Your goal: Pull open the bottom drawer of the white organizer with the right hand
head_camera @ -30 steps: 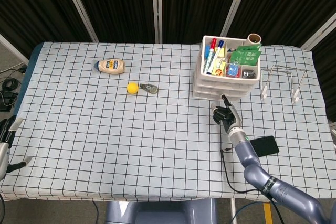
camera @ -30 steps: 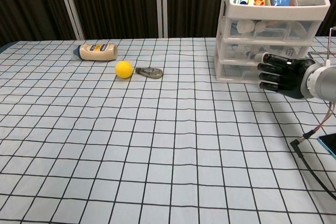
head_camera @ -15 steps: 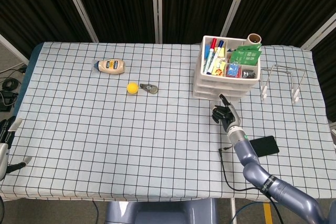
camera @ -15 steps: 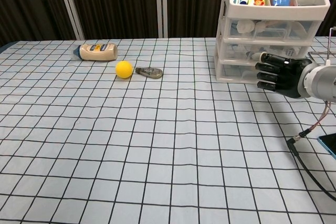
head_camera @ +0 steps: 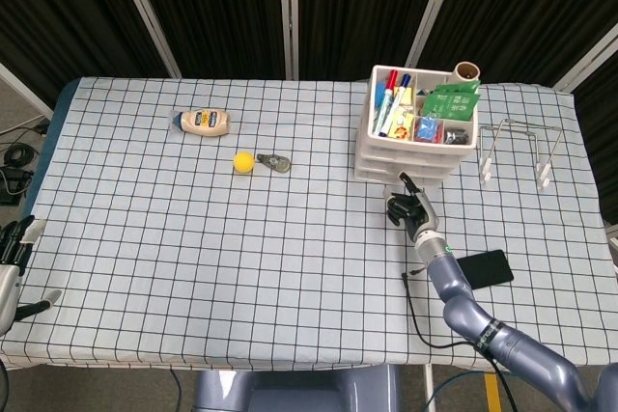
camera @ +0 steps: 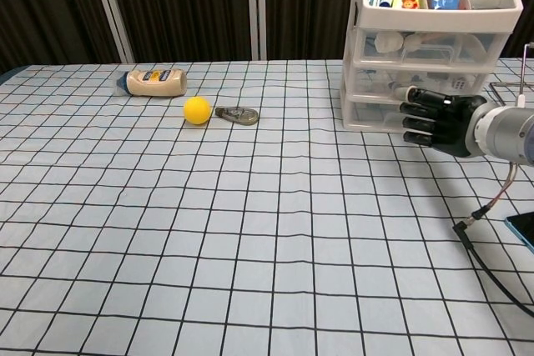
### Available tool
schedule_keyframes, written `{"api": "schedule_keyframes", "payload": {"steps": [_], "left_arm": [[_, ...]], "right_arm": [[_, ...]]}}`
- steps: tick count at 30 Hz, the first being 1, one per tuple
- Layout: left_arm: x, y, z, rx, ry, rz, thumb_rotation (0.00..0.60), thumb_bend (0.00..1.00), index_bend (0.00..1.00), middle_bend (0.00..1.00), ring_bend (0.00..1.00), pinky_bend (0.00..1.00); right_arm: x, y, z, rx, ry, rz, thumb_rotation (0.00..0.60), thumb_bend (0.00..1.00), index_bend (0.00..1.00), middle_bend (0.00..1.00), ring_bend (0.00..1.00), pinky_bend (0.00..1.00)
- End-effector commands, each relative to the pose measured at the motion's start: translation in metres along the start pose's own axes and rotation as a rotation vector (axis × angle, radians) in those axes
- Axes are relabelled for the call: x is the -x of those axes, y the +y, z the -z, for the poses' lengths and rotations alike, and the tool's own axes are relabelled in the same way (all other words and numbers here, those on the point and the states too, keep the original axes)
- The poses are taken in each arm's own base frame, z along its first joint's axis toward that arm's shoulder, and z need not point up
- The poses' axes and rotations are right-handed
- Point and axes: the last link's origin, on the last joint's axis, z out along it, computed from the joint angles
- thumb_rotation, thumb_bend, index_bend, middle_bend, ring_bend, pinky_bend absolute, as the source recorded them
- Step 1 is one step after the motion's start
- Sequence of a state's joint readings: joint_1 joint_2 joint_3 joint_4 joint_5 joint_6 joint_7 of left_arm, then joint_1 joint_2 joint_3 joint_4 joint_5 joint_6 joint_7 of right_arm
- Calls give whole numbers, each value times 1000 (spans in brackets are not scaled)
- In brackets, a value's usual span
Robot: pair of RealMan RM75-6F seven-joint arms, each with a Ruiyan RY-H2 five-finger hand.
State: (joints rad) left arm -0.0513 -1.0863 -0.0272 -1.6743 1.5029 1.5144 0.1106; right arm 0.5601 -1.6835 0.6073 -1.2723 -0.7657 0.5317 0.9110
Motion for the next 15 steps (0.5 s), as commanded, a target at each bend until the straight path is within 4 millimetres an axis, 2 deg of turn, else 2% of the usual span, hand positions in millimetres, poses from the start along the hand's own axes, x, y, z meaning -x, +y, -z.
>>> {"api": "schedule_keyframes", "payload": {"steps": [1,15], "left_arm": [[0,0,0,2,-2,0,600,13,0,0,0,0],[2,0,1,7,-21,-7,600,15,0,0,0,0]], "right_arm": [[1,0,-1,4,-4,3,600,402,205,913,906,932],[5,1,-4,12,-18,26,600,402,268,913,906,932]]}}
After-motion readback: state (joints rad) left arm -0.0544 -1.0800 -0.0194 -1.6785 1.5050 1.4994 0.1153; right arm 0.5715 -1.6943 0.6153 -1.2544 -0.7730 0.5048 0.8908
